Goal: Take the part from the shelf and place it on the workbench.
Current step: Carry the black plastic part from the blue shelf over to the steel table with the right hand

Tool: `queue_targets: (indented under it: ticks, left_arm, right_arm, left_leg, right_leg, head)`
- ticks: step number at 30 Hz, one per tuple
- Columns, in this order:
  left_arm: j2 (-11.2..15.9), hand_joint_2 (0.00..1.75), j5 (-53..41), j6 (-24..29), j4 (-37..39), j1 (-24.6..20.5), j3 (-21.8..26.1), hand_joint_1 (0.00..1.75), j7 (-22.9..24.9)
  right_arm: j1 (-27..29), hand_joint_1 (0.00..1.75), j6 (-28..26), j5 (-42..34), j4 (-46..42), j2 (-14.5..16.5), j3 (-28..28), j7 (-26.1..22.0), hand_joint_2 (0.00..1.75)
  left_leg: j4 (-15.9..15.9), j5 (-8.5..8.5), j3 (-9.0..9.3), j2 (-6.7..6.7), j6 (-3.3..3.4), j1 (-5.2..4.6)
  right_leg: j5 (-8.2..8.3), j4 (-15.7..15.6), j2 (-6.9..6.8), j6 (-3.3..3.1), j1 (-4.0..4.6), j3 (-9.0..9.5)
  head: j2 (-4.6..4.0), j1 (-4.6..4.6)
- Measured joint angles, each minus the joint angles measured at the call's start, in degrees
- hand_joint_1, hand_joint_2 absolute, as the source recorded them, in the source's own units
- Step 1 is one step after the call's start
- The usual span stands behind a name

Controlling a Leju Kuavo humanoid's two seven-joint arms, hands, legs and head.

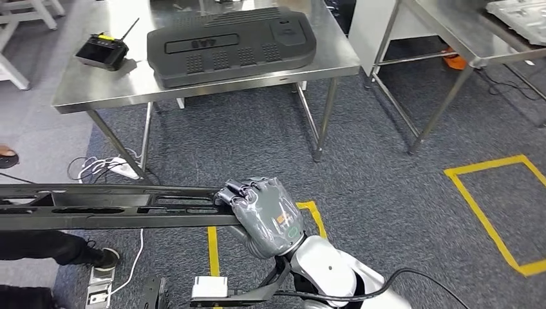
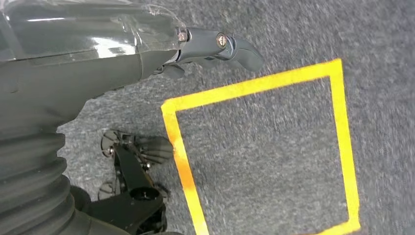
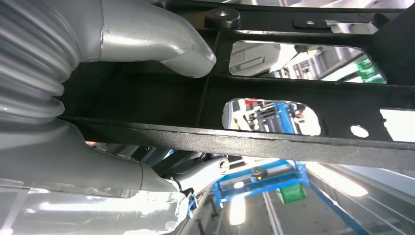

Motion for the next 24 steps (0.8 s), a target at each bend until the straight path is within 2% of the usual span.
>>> queue_targets:
  ticks: [1, 3, 5, 6, 8, 9, 10, 11, 12, 13, 15, 16, 18, 20, 22, 24]
  left_arm:
    - [-0.03, 1.75, 0.02, -0.06, 0.00, 0.05, 0.01, 0.00, -0.01]
    - [-0.03, 1.75, 0.05, -0.09, 0.00, 0.23, 0.01, 0.00, -0.02]
    - [-0.05, 1.75, 0.07, -0.15, 0.00, 0.37, 0.01, 0.00, -0.08]
    - [-0.06, 1.75, 0.06, -0.19, 0.00, 0.35, 0.01, 0.00, -0.13]
    - [-0.09, 1.75, 0.04, -0.25, 0.00, 0.28, 0.01, 0.00, -0.20]
    - [-0.09, 1.75, 0.02, -0.28, 0.00, 0.31, 0.01, 0.00, -0.22]
    - [-0.08, 1.75, 0.00, -0.32, 0.00, 0.38, 0.01, 0.00, -0.23]
    - [-0.08, 1.75, -0.03, -0.36, 0.00, 0.45, 0.01, 0.00, -0.24]
    - [-0.07, 1.75, -0.08, -0.39, 0.00, 0.47, 0.01, 0.00, -0.24]
    - [-0.07, 1.75, -0.13, -0.40, 0.00, 0.46, 0.01, 0.00, -0.25]
    - [-0.07, 1.75, -0.28, -0.40, 0.00, 0.36, 0.01, 0.00, -0.27]
    - [-0.07, 1.75, -0.36, -0.40, 0.00, 0.36, 0.01, 0.00, -0.30]
    - [-0.07, 1.75, -0.46, -0.40, 0.00, 0.41, 0.01, 0.00, -0.33]
    - [-0.07, 1.75, -0.49, -0.40, 0.00, 0.41, 0.01, 0.00, -0.35]
    - [-0.07, 1.75, -0.52, -0.40, 0.00, 0.30, 0.01, 0.00, -0.39]
    - [-0.07, 1.75, -0.55, -0.40, 0.00, 0.24, 0.01, 0.00, -0.37]
  right_arm:
    - [0.02, 1.75, 0.04, 0.02, 0.00, 0.00, 0.01, 0.03, 1.75]
    - [0.03, 1.75, 0.21, 0.10, 0.00, 0.03, 0.01, 0.16, 1.75]
    - [-0.01, 1.75, 0.43, 0.22, -0.01, 0.17, 0.02, 0.32, 1.75]
    - [-0.02, 1.75, 0.51, 0.29, -0.04, 0.28, 0.02, 0.36, 1.75]
    - [0.02, 1.75, 0.61, 0.44, -0.08, 0.43, 0.03, 0.40, 1.75]
    - [0.08, 1.75, 0.67, 0.51, -0.10, 0.46, 0.03, 0.42, 1.75]
    - [0.15, 1.75, 0.75, 0.58, -0.10, 0.46, 0.03, 0.43, 1.75]
    - [0.20, 1.75, 0.86, 0.65, -0.12, 0.46, 0.03, 0.44, 1.75]
    - [0.24, 1.75, 0.96, 0.68, -0.17, 0.46, 0.03, 0.46, 1.75]
    - [0.26, 1.75, 1.06, 0.71, -0.25, 0.46, 0.02, 0.49, 1.75]
    - [0.24, 1.75, 1.18, 0.73, -0.45, 0.46, 0.01, 0.54, 1.75]
    - [0.23, 1.75, 1.22, 0.74, -0.56, 0.48, 0.01, 0.55, 1.75]
    - [0.21, 1.75, 1.28, 0.76, -0.73, 0.50, 0.01, 0.55, 1.75]
    - [0.18, 1.75, 1.32, 0.81, -0.89, 0.51, -0.03, 0.56, 1.75]
    - [0.18, 1.75, 1.36, 0.90, -1.05, 0.52, -0.13, 0.57, 1.75]
    - [0.30, 1.75, 1.47, 1.01, -1.13, 0.50, -0.20, 0.61, 1.75]
  left_leg:
    - [0.11, -0.04, -0.19, -0.30, -0.31, 0.06]
    - [-0.01, 0.05, -0.34, -0.87, -1.03, 0.27]
    - [1.18, -0.81, -0.62, -0.02, -1.68, 0.35]
    - [3.28, -2.05, -1.46, 0.82, -1.99, 0.37]
    - [10.14, -5.41, -4.66, 2.24, -2.60, 0.52]
    - [13.44, -6.60, -6.32, 2.45, -2.82, 0.58]
    - [15.23, -6.86, -7.27, 2.55, -2.94, 0.62]
    - [14.92, -6.04, -7.16, 2.63, -2.98, 0.65]
    - [12.28, -4.26, -5.88, 2.80, -2.94, 0.67]
    - [8.17, -2.17, -3.85, 3.24, -2.83, 0.67]
    - [1.45, 0.29, -0.60, 4.19, -2.29, 0.35]
    - [0.02, 0.51, 0.00, 4.43, -1.93, 0.15]
    - [-0.30, 0.35, -0.02, 4.01, -1.14, -0.06]
    - [-0.67, 0.46, 0.19, 3.63, -0.47, 0.14]
    - [-1.02, 0.60, 0.41, 3.29, 0.20, 0.32]
    - [-0.99, 0.56, 0.40, 2.81, 0.55, 0.18]
  right_leg:
    - [0.10, -1.10, 0.50, -0.10, 0.08, 0.39]
    - [0.15, -1.47, 0.23, -0.44, 0.17, 0.58]
    - [0.40, -2.08, -0.62, -1.01, 0.00, 1.05]
    - [0.49, -2.37, -1.13, -1.26, -0.15, 1.30]
    - [0.38, -2.46, -2.10, -1.52, -0.13, 1.54]
    - [0.30, -2.44, -2.56, -1.58, -0.11, 1.59]
    - [0.20, -2.43, -2.97, -1.58, -0.10, 1.66]
    - [0.08, -2.41, -3.36, -1.54, -0.10, 1.76]
    - [-0.06, -2.39, -3.72, -1.45, -0.11, 1.93]
    - [-0.25, -2.37, -4.05, -1.30, -0.11, 2.17]
    - [-0.62, -2.31, -4.58, -0.84, 0.11, 2.54]
    - [-0.76, -2.31, -4.76, -0.56, 0.22, 2.63]
    - [-0.92, -2.42, -5.07, 0.04, 0.29, 2.81]
    - [-1.83, -1.54, -4.50, 0.64, 0.15, 2.73]
    - [-4.81, 3.44, -3.17, 0.89, 0.04, 0.54]
    - [-8.10, 11.17, -2.51, 0.89, 0.05, -3.37]
  head:
    - [0.00, -0.03]
    - [0.00, -0.10]
    - [0.00, -0.31]
    - [0.00, -0.67]
    - [0.00, -1.49]
    - [0.00, -1.71]
    - [0.00, -1.90]
    - [0.00, -2.13]
    - [0.00, -2.39]
    - [0.00, -2.66]
    - [0.00, -3.02]
    - [0.00, -3.04]
    - [0.00, -2.82]
    - [0.00, -2.45]
    - [0.00, -1.73]
    - [0.00, -0.93]
